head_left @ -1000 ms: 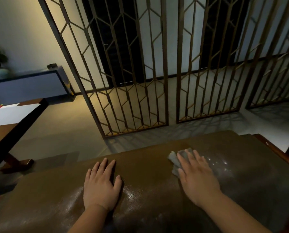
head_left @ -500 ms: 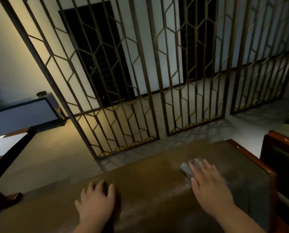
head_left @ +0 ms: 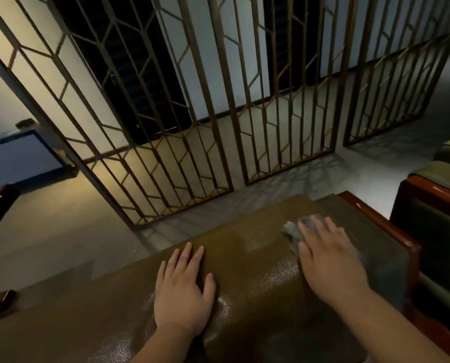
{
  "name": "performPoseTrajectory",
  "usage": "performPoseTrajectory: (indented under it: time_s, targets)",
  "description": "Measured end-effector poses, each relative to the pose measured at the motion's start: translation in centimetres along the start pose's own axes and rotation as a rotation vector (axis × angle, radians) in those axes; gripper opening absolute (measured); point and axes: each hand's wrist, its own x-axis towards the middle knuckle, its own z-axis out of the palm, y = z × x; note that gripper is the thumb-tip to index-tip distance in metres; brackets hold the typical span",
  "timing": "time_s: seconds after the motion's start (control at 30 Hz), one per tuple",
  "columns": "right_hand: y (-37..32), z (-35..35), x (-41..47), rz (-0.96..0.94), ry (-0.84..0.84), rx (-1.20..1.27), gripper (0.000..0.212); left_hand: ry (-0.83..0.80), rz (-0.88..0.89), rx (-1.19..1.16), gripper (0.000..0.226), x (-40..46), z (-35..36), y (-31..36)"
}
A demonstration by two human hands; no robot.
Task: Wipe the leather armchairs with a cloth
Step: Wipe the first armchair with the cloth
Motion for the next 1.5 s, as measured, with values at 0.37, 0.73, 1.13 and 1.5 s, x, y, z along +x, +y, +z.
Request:
performPoseTrajectory:
  time_s: [0.37,0.73,1.13,1.5]
  targets:
    - [-1.7,0.6,2.7,-0.197,-0.001,0.022,0.061,-0.01,0.022,0.036,0.076,0.3,0.0,-0.2]
    - [-8.3,1.2,3.2,-0.517,-0.176,0.106,0.068,-0.027,0.001,0.01,0.077,0.2,-0.9,0.3]
    - [-13.6,1.5,8.0,-0.559,-0.273,0.059,0.064,-0.024,-0.013,-0.015,0.073,0.0,-1.2,0.7]
    - [0.6,-1.2,12.1,-0.024,-0.187,0.125,0.061,-0.027,-0.019,0.022,0.071,0.1,-1.1,0.7]
